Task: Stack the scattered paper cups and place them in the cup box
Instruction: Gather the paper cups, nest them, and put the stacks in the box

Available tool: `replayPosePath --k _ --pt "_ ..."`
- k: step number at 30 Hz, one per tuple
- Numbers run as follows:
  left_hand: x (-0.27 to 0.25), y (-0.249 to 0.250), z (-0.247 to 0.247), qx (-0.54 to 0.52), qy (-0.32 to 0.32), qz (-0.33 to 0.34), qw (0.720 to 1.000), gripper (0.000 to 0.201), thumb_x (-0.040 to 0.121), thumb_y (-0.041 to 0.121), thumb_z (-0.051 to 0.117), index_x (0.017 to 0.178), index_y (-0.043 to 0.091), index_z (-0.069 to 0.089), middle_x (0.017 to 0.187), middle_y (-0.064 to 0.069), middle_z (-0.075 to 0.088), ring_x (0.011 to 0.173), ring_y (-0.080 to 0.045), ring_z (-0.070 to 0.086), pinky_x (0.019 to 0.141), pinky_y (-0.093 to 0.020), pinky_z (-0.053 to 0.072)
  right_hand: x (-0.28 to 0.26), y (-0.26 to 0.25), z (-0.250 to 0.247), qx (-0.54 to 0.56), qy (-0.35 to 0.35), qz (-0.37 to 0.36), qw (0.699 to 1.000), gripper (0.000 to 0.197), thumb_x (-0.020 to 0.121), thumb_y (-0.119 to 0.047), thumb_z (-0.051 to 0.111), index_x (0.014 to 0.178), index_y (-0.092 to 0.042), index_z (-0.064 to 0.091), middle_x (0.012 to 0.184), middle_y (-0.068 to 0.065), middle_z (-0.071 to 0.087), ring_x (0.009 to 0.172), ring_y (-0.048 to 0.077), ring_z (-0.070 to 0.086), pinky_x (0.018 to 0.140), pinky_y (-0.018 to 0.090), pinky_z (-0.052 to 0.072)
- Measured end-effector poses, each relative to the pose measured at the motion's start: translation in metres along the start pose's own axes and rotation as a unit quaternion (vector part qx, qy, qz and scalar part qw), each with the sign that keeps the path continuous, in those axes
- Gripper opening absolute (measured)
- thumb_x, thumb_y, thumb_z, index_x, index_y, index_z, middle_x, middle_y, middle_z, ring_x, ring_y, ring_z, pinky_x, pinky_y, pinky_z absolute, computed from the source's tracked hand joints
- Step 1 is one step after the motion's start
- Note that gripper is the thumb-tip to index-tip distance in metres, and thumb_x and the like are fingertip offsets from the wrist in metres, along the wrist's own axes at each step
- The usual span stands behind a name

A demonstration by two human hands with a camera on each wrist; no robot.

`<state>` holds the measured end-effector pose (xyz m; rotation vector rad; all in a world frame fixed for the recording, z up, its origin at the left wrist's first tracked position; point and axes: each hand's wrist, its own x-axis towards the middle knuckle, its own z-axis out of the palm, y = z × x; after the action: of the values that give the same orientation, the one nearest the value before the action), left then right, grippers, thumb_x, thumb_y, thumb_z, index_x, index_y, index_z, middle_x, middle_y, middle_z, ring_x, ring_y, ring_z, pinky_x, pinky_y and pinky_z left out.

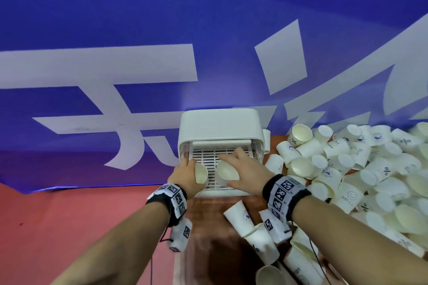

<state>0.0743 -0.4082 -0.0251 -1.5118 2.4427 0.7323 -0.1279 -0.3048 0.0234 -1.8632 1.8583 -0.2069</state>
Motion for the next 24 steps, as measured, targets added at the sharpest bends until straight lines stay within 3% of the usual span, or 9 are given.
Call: replayPosePath --k 4,9,13,17,24 --pt "0.007 0.0 0.008 0.024 -0.005 -0.006 1.0 0.078 0.074 0.052 0.074 0.136 0.021 0.039 0.137 -0.005 0.04 0.12 -0.03 0.049 0.096 -0.045 0.049 0.001 -0.001 0.001 0.01 0.006 -0.004 1.0 0.07 0.083 -0.047 0.069 0.143 -0.034 0.037 0.115 -0.001 0.035 0.093 0.022 0.055 0.084 0.039 0.051" --pt "0.012 0.0 0.014 0.038 -0.007 0.003 0.999 0.077 0.073 0.047 0.076 0.135 0.021 0.039 0.134 -0.004 0.039 0.119 -0.03 0.047 0.094 -0.043 0.049 -0.001 0.002 0.005 0.034 0.015 -0.005 0.999 0.068 0.08 -0.048 0.073 0.137 -0.029 0.041 0.127 -0.006 0.04 0.104 0.021 0.057 0.088 0.039 0.05" --pt "0.015 0.0 0.017 0.023 -0.006 0.016 1.0 0.082 0.072 0.047 0.078 0.138 0.02 0.037 0.136 -0.004 0.038 0.123 -0.028 0.046 0.097 -0.043 0.048 -0.002 0.004 0.006 0.031 0.023 -0.006 0.999 0.073 0.082 -0.054 0.068 0.143 -0.031 0.035 0.133 -0.007 0.044 0.114 0.02 0.055 0.092 0.042 0.049" --pt "0.016 0.001 0.02 0.007 -0.005 0.027 1.0 0.087 0.071 0.046 0.079 0.141 0.019 0.035 0.137 -0.004 0.038 0.124 -0.027 0.045 0.099 -0.041 0.046 -0.003 0.002 0.006 0.041 0.028 -0.021 0.999 0.072 0.083 -0.06 0.058 0.146 -0.036 0.033 0.126 -0.004 0.044 0.109 0.021 0.056 0.089 0.043 0.051" --pt "0.002 -0.003 0.012 -0.033 0.008 0.022 0.999 0.089 0.07 0.049 0.078 0.142 0.023 0.033 0.136 -0.003 0.039 0.124 -0.027 0.044 0.099 -0.044 0.047 0.0 -0.017 -0.001 0.045 0.039 -0.028 0.998 0.072 0.076 -0.039 0.077 0.138 -0.027 0.043 0.129 -0.004 0.038 0.106 0.021 0.057 0.087 0.038 0.052"
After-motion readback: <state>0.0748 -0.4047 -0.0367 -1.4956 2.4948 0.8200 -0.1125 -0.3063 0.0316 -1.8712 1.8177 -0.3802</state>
